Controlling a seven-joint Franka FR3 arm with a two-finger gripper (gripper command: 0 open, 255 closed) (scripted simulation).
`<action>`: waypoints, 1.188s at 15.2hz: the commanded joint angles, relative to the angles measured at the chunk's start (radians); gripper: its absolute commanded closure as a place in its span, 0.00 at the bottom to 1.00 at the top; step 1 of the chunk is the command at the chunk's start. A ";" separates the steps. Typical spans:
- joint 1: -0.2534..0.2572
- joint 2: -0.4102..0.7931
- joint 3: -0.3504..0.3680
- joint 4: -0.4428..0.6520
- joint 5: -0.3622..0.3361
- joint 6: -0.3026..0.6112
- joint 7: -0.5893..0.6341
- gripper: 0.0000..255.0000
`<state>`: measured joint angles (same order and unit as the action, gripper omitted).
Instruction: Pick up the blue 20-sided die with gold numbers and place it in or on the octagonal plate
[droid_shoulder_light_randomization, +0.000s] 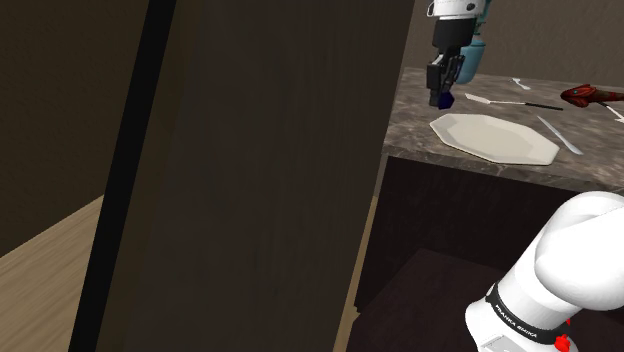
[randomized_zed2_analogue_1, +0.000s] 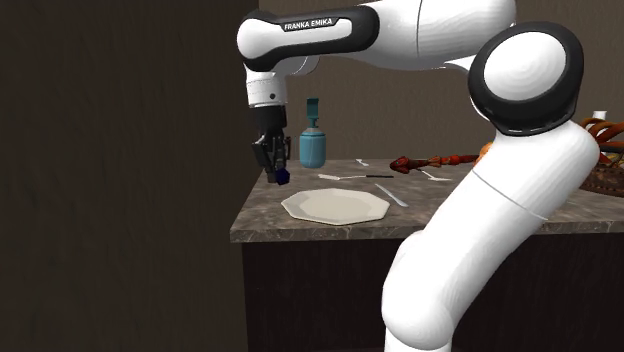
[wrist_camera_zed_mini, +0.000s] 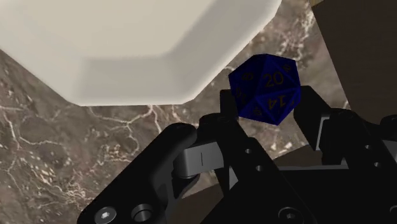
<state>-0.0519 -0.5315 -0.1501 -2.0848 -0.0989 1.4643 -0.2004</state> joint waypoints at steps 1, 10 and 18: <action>-0.015 -0.035 -0.027 -0.024 -0.022 -0.008 -0.037 1.00; -0.095 -0.185 -0.178 -0.096 -0.159 -0.057 -0.237 1.00; -0.104 -0.215 -0.194 -0.223 -0.176 0.040 -0.226 1.00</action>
<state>-0.1538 -0.7389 -0.3428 -2.2880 -0.2722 1.4918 -0.4289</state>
